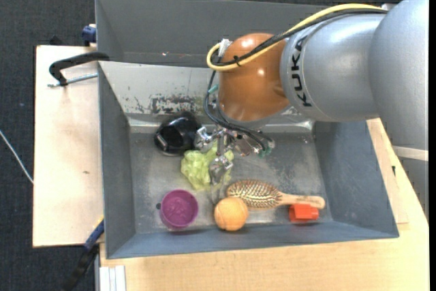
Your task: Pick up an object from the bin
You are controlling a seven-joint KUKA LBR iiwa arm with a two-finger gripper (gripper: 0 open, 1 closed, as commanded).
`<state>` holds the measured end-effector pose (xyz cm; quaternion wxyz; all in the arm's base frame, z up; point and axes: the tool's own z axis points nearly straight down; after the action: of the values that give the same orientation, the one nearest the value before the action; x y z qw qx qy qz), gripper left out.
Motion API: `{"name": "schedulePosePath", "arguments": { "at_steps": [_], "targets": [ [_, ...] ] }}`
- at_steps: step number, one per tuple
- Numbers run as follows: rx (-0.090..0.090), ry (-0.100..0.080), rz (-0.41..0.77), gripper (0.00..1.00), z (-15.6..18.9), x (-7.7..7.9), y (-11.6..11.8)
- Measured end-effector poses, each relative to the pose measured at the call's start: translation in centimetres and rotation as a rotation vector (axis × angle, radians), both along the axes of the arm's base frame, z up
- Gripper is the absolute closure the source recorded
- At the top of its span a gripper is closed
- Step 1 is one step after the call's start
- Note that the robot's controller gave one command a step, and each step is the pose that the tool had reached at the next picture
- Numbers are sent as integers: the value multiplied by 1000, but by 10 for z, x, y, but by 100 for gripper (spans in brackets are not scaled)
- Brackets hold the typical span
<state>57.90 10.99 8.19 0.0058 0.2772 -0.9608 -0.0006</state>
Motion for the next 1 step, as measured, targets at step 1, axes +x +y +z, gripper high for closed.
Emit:
{"name": "schedulePosePath", "arguments": {
  "at_steps": [1],
  "targets": [
    [1, -5, 0, 100, 6, 0, 0]
  ]
}}
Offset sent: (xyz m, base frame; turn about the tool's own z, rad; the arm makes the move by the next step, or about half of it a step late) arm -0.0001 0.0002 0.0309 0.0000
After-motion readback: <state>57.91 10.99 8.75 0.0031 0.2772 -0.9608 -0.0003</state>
